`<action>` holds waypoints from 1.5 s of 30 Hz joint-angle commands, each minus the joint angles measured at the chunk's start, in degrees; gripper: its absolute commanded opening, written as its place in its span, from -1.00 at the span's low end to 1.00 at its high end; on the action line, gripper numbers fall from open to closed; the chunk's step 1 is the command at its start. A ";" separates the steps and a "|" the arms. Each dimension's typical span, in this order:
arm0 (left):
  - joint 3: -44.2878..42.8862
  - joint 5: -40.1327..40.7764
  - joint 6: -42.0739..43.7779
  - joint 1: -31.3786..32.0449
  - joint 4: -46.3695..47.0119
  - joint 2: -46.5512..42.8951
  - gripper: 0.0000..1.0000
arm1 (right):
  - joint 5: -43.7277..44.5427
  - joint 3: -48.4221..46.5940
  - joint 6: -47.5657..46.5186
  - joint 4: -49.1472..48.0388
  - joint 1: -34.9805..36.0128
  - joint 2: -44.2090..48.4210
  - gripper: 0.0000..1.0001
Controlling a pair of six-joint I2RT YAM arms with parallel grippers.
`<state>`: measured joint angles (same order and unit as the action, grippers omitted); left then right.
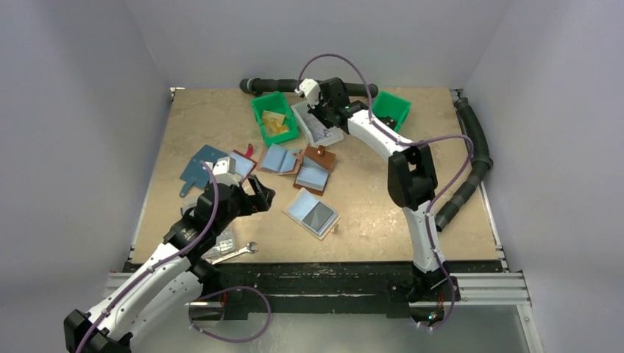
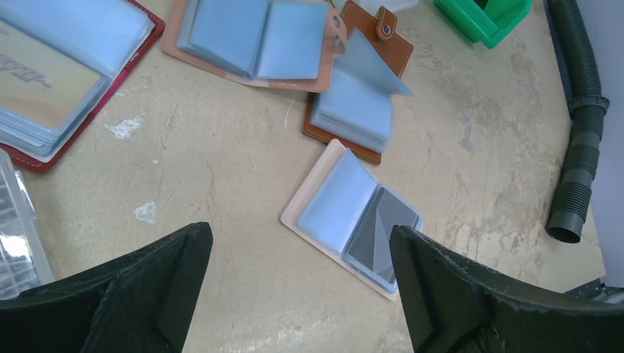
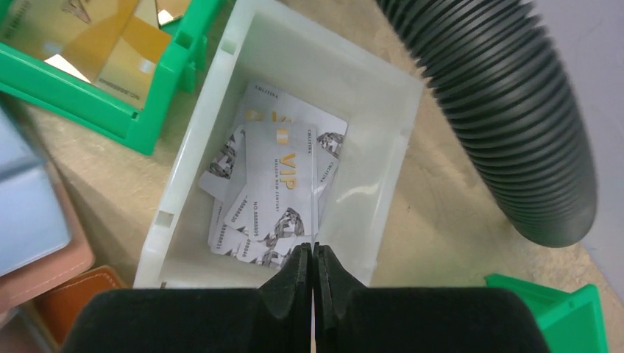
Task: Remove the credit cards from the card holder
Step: Place the credit card in the storage box, then reset both arms
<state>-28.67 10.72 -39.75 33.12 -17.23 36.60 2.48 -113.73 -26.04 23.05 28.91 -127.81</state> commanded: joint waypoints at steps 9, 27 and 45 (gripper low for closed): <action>-5.71 1.97 1.80 -0.28 -1.62 -0.31 1.00 | -19.16 0.35 8.90 3.23 1.88 3.46 -0.25; -13.91 -7.12 2.37 -0.27 -2.33 -2.94 1.00 | -48.97 33.12 -2.22 11.27 -16.70 53.05 0.60; -41.25 3.68 13.43 -0.28 -17.35 5.68 1.00 | -45.87 33.42 32.38 4.43 -39.14 80.06 0.98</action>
<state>-66.94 12.58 -28.88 33.12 -32.62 42.19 -43.00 -76.84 1.58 26.24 -9.78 -49.12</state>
